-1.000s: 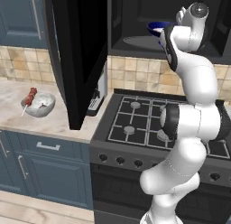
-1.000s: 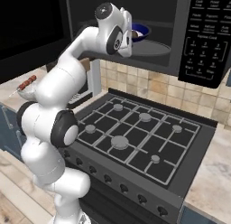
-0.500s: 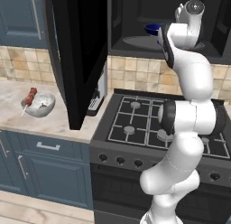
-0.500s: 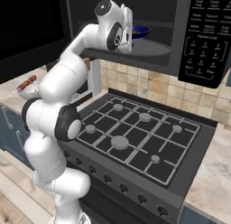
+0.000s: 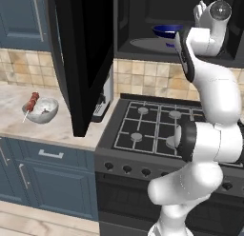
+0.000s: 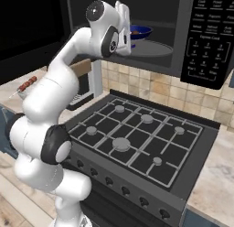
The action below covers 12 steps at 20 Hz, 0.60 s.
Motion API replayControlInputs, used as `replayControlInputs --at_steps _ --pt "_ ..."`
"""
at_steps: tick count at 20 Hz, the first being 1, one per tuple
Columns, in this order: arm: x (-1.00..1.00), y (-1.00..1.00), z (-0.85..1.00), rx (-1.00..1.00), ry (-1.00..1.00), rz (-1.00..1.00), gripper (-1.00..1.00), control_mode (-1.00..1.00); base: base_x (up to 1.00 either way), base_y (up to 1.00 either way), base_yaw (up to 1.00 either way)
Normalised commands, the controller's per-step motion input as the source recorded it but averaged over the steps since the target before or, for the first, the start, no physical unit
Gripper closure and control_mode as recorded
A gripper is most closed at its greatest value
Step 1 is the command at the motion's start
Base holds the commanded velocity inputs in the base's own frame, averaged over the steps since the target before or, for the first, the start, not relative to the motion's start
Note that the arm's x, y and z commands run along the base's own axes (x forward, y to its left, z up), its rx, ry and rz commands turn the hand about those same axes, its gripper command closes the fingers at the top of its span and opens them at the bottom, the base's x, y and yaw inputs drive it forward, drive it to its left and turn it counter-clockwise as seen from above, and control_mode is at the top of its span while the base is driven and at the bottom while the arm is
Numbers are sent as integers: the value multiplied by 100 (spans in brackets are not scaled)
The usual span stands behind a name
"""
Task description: Place the bowl containing the shrimp and mushroom in the microwave. Close the microwave door and press the start button to microwave the meal.
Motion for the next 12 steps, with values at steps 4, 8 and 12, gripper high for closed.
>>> replayControlInputs --at_steps 4,8,12 --pt "-100 34 0 -36 -2 23 -100 -100 0 0 0" --pt "-100 47 3 -58 0 34 -100 -100 0 0 0" --pt "-100 39 12 -72 4 39 -100 -100 0 0 0"
